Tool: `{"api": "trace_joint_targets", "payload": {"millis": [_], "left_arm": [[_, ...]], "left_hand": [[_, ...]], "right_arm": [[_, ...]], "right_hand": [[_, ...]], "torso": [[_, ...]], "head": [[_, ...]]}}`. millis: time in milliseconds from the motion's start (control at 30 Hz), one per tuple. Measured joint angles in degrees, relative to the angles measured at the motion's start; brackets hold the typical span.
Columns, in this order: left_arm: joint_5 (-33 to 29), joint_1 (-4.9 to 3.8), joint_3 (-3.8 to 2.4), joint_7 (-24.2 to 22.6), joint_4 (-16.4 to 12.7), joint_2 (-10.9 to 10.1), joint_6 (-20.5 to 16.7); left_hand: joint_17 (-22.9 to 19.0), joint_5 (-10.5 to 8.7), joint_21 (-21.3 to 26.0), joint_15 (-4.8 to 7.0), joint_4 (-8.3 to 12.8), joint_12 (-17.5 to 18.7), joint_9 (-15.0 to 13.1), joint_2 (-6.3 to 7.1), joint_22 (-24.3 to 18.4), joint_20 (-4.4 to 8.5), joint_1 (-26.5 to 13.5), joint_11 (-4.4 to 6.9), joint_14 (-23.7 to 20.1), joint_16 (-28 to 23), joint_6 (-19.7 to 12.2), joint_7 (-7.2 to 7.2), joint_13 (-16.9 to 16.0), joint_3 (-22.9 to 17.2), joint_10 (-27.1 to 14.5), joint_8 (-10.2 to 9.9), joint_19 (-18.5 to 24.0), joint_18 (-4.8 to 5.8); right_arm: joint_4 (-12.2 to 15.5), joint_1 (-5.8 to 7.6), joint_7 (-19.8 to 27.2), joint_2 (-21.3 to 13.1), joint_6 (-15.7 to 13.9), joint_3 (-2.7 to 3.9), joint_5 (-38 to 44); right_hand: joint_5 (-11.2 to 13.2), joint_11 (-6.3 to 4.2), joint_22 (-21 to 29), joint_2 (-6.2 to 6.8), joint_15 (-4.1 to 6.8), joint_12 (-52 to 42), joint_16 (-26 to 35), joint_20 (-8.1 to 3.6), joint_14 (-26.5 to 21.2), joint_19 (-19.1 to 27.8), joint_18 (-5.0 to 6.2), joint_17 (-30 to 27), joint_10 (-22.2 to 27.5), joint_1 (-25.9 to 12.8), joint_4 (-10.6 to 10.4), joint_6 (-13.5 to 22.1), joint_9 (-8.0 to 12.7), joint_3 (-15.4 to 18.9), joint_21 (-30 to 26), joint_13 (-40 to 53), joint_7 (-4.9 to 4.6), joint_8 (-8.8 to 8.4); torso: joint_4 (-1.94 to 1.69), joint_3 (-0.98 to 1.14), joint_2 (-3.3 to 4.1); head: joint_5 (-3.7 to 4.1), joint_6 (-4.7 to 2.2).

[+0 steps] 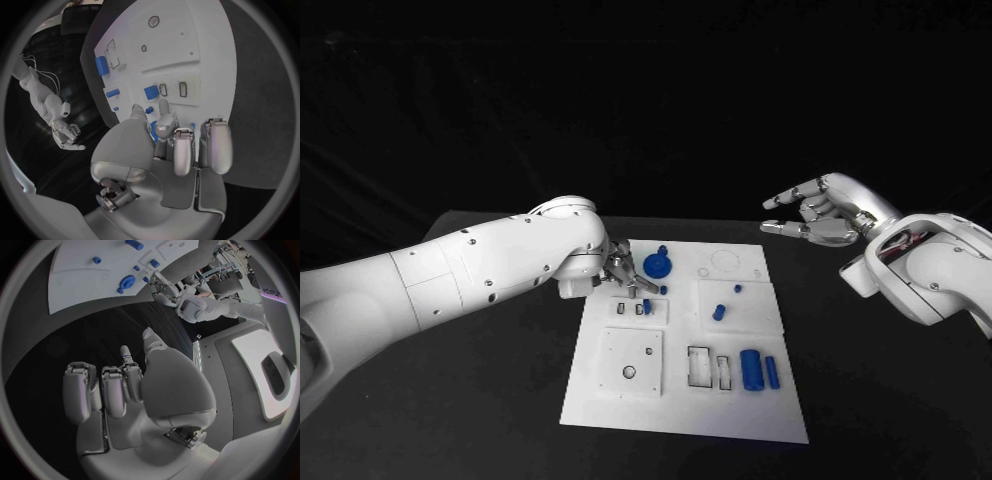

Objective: Assemble the parts on the task board

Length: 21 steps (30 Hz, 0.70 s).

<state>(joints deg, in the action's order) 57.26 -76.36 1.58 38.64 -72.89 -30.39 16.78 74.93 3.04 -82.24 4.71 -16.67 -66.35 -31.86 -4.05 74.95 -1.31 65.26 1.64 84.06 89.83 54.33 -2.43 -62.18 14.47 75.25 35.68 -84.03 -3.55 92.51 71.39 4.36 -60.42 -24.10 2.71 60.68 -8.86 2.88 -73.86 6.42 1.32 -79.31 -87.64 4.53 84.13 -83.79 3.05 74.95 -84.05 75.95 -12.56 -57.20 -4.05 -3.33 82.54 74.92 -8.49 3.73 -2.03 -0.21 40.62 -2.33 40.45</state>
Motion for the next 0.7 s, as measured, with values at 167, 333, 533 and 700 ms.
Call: {"api": "trace_joint_targets", "payload": {"millis": [167,333,533,700], "left_arm": [[0.37,-0.01,0.34,0.25,0.73,0.76,1.1],[0.67,0.0,0.52,0.43,1.5,1.56,2.0],[0.85,0.05,0.67,0.52,2.08,2.13,2.63],[0.91,0.09,0.71,0.54,2.39,2.45,2.9]], "left_hand": [[0.0,0.0,0.0,0.0,0.0,0.0,-0.22,0.0,-0.01,0.0,0.0,0.0,0.0,0.0,-0.08,0.08,-0.12,0.0,0.0,0.0,0.0,0.0],[0.0,0.09,-0.25,0.0,0.0,0.0,-1.03,-0.19,-0.01,0.0,0.19,0.0,0.0,0.0,-0.51,0.1,-0.2,0.0,0.0,0.37,0.0,0.0],[-0.01,1.7,-0.25,0.0,0.0,-0.42,-1.93,-0.17,-0.01,0.0,0.94,0.0,0.0,0.0,-0.81,-0.01,-0.43,0.0,0.0,0.66,0.0,0.0],[-0.01,2.43,-0.47,0.0,0.0,-0.43,-2.28,-0.39,-0.01,0.0,1.16,0.0,0.0,0.0,-1.01,0.19,-0.53,0.0,0.0,0.88,0.0,0.0]], "right_arm": [[-0.18,0.0,-0.18,0.21,0.17,0.0,-0.04],[-0.4,0.0,-0.29,0.46,0.4,-0.01,-0.06],[-0.59,0.0,-0.39,0.73,0.66,-0.02,-0.07],[-0.68,-0.01,-0.47,0.87,0.84,-0.03,-0.08]], "right_hand": [[-1.47,0.0,0.06,0.0,0.0,0.0,0.0,0.0,0.0,0.0,0.0,0.0,0.0,0.0,0.16,0.05,0.0,0.35,-0.22,0.0,0.04,0.0],[-2.75,0.0,0.12,-0.23,0.0,0.0,0.22,0.0,0.0,0.0,0.0,-0.01,0.0,0.23,0.14,0.2,0.0,0.47,-0.22,-0.01,0.2,0.0],[-4.11,0.0,0.12,-0.23,0.0,0.0,0.22,0.0,0.0,0.0,0.0,-0.01,0.0,0.23,0.31,0.2,0.0,0.63,-0.22,-0.01,0.2,0.0],[-4.47,0.0,0.12,-0.45,0.0,0.0,0.22,0.0,0.0,0.0,0.0,-0.01,0.0,0.45,0.47,0.2,0.0,0.8,-0.22,-0.01,0.2,0.0]], "torso": [[-0.04,-0.02,0.0],[-0.05,-0.05,0.0],[-0.01,-0.05,0.0],[0.01,-0.05,0.01]], "head": [[0.01,0.16],[0.06,0.29],[-0.04,0.38],[-0.08,0.42]]}}
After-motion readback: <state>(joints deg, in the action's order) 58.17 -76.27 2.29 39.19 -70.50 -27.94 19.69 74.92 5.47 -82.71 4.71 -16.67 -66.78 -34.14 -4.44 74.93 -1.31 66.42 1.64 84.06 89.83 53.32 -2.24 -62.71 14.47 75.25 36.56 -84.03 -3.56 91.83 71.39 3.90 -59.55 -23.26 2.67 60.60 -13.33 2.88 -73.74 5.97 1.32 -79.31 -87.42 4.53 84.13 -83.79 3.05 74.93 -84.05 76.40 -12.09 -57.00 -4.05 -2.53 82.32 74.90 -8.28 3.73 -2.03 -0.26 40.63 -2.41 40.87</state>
